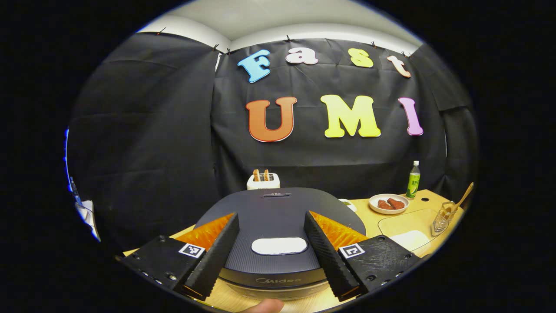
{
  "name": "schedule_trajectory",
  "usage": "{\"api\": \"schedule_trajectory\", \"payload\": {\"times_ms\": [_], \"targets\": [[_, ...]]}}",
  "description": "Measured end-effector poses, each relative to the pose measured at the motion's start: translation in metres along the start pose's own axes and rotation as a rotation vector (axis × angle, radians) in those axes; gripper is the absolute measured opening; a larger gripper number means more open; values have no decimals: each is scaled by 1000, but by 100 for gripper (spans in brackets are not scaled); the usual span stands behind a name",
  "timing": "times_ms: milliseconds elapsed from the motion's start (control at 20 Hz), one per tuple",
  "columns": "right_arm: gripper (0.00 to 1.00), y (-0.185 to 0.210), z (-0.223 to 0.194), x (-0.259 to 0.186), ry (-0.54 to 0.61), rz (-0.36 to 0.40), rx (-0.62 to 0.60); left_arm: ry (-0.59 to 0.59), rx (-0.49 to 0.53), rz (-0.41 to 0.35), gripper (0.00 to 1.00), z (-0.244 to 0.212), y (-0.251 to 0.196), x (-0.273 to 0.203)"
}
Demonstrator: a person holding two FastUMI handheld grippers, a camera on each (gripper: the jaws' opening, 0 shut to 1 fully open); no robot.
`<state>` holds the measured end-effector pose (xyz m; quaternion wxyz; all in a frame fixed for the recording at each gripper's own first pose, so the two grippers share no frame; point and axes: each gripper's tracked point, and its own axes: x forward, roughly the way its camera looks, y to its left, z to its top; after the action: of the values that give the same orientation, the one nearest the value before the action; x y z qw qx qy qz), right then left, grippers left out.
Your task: Close the left gripper, press the button to open the rice cooker; take a wooden spoon from the chopstick holder with the right hand, scoop a spoonful of rice and pour it into the rice cooker, then put the wooden spoon back into the chopstick holder.
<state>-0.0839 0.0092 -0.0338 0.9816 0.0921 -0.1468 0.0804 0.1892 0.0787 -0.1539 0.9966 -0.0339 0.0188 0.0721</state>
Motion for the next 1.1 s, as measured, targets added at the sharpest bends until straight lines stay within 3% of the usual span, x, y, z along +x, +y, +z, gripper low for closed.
{"api": "schedule_trajectory", "payload": {"times_ms": [100, 200, 250, 300, 350, 400, 450, 650, 700, 750, 850, 900, 950, 1000, 1100], "targets": [[100, -2, -1, 1, 4, -1, 3, 4, 33, -5, 100, 12, -4, -8], [100, -6, -3, 3, 8, -10, -1, -25, 59, -20, 95, 35, -9, -22], [100, -6, -4, 4, 13, -12, -1, -44, 56, -11, 95, 51, -9, -31], [92, -6, -6, 5, 19, -14, 0, -48, 42, 0, 95, 61, -7, -41], [92, -5, -8, 6, 26, -13, -1, -42, 23, -1, 95, 70, -9, -51], [100, -3, -9, 6, 32, -10, -3, -38, 8, -12, 95, 77, -15, -62], [92, -3, -10, 6, 38, -7, -3, -40, 2, -19, 95, 84, -18, -73], [92, 0, -10, 6, 48, -2, -19, -70, -33, -36, 95, 117, -33, -117], [92, 0, -9, 6, 51, -5, -25, -77, -55, -47, 95, 122, -38, -130], [100, -1, -10, 6, 57, -8, -34, -79, -76, -58, 95, 126, -45, -142], [100, 0, -11, 5, 77, -12, -57, -95, -91, -70, 95, 132, -51, -162], [92, 1, -11, 6, 89, -10, -75, -110, -90, -71, 95, 137, -56, -171], [100, 0, -11, 5, 99, -11, -89, -126, -86, -72, 95, 141, -59, -179], [92, -1, -10, 3, 107, -14, -100, -136, -78, -78, 100, 142, -63, -189], [92, -1, -7, 3, 107, -17, -103, -154, -71, -90, 95, 138, -72, -205]]}}
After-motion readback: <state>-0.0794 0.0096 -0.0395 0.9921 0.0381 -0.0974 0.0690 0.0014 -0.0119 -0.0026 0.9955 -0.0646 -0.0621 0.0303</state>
